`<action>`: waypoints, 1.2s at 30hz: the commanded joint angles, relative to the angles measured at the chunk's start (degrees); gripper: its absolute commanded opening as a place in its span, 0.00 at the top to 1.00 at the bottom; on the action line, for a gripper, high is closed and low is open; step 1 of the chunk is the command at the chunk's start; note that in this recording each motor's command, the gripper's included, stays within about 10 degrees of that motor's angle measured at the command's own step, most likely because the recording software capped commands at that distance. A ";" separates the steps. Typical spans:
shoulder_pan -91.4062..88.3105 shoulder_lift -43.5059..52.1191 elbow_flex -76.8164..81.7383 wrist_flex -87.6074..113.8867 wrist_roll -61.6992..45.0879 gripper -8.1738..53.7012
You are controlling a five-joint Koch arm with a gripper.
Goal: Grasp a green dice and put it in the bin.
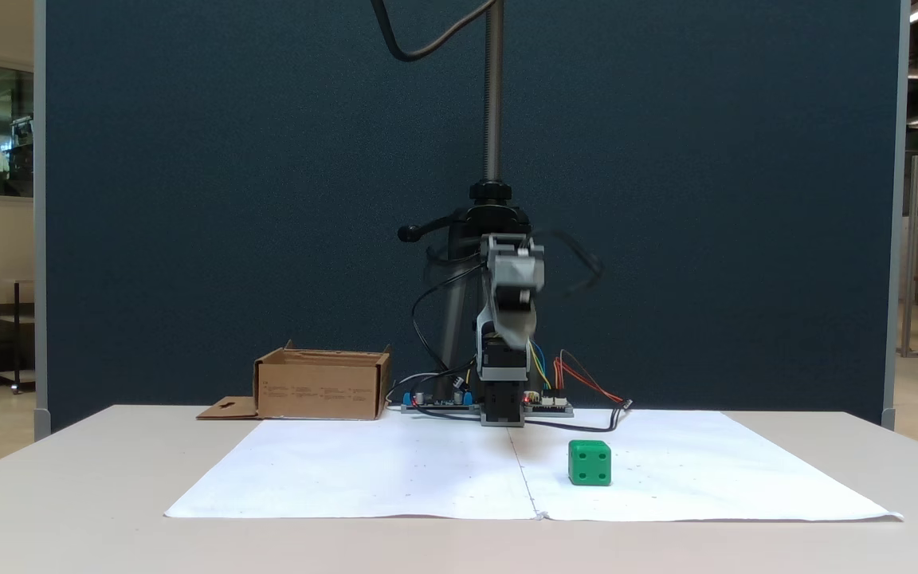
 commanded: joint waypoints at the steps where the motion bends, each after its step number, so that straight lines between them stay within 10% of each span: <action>1: -1.05 5.71 -6.24 8.95 -1.23 0.16; 23: -9.05 -20.92 -44.74 76.01 14.15 0.14; 36: -11.78 -30.15 -56.07 76.64 22.24 0.13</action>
